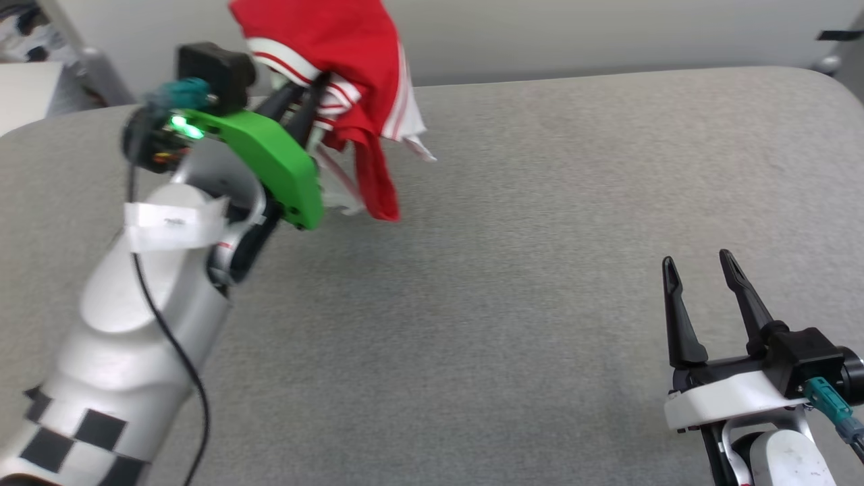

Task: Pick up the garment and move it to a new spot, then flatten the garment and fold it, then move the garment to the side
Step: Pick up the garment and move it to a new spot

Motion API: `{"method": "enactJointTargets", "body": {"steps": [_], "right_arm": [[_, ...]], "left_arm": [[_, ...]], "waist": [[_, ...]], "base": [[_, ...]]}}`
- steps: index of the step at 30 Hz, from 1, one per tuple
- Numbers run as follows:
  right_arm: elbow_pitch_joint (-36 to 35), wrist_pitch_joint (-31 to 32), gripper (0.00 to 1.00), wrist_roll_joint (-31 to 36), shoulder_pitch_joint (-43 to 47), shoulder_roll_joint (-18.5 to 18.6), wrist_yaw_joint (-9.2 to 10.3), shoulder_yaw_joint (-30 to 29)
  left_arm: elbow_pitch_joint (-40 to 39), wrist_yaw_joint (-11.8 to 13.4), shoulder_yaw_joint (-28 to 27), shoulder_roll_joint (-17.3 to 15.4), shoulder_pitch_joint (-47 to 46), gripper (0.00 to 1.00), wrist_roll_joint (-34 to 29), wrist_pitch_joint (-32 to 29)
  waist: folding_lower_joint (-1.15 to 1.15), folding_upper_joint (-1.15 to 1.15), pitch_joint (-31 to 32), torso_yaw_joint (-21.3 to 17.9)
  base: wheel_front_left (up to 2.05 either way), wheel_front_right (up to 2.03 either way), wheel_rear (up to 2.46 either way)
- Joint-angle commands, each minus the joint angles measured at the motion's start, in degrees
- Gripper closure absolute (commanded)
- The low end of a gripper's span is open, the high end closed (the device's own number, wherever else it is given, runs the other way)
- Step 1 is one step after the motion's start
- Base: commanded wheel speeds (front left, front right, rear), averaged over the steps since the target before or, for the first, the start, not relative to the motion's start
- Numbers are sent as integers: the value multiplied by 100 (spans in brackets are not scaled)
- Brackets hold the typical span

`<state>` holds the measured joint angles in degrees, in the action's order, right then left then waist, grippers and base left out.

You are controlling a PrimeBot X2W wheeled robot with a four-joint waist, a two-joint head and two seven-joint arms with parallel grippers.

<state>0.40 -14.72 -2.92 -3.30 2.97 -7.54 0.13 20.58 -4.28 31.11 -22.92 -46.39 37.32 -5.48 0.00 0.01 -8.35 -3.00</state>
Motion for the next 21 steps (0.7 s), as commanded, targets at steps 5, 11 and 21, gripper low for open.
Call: {"method": "enactJointTargets", "body": {"steps": [5, 11, 21], "right_arm": [[-64, -28, 0, -69, 75, -9, 5, -56], [-95, -28, 0, -112, 76, -9, 5, -16], [-52, -28, 0, -141, 30, -9, 5, 49]], "left_arm": [[319, 26, 490, 510, 355, 100, -256, 197], [1058, 37, 1082, 1246, 756, 100, -454, 486], [2542, -22, 1519, 1899, 796, 8, -508, 1001]], "waist": [[0, -1, -44, -626], [0, -1, -212, -843], [0, -1, -320, -920]], "base": [[0, 0, 0], [0, 0, 0], [0, 0, 0]]}}
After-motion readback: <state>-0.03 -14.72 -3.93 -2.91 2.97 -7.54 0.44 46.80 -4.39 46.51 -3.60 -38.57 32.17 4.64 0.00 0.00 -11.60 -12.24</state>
